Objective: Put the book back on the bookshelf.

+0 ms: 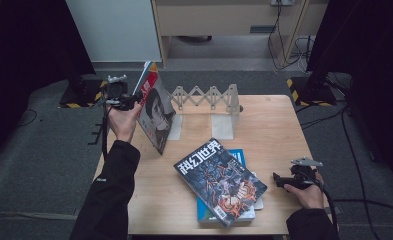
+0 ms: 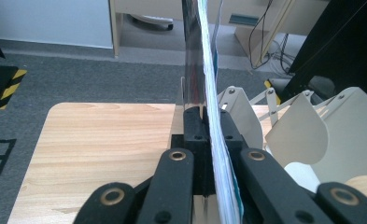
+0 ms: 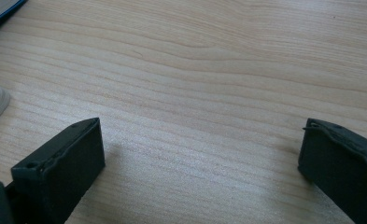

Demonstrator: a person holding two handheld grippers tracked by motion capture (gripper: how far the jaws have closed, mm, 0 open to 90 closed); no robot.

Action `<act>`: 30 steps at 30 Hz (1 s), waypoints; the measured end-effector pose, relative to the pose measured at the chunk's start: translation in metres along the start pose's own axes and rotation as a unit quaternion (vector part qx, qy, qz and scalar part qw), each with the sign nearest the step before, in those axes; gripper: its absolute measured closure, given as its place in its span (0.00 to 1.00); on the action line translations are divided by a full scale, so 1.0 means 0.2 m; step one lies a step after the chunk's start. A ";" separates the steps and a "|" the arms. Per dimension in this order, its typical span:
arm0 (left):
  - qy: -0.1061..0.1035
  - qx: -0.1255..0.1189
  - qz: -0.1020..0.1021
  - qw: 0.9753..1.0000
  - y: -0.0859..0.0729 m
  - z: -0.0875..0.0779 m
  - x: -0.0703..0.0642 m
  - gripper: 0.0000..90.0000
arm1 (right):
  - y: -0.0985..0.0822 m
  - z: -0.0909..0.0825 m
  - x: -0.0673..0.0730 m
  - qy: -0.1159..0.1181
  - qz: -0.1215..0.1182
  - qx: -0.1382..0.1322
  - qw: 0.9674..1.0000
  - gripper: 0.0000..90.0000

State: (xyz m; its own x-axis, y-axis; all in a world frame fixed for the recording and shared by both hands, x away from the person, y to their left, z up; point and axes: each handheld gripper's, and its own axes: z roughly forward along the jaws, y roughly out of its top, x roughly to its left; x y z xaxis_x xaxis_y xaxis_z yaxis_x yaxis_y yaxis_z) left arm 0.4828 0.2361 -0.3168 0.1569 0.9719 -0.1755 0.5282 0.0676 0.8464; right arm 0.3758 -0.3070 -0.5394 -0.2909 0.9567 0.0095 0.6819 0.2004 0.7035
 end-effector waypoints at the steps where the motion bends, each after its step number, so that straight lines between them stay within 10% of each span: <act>1: 0.001 0.001 0.001 1.000 0.00 0.01 0.00 0.96 | 0.00 0.00 0.00 0.000 -0.002 0.000 1.000 0.01; 30: 0.057 -0.006 0.057 0.997 0.02 0.06 -0.13 0.96 | 0.00 0.00 0.00 0.002 -0.003 0.000 1.000 0.01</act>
State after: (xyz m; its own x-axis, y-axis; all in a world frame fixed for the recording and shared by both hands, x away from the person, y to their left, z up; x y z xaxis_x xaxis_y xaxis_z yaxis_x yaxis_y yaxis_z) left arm 0.4907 0.2090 -0.3140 0.1191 0.9927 -0.0199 0.5026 -0.0430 0.8634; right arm 0.3762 -0.3061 -0.5395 -0.2971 0.9548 0.0080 0.6802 0.2058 0.7035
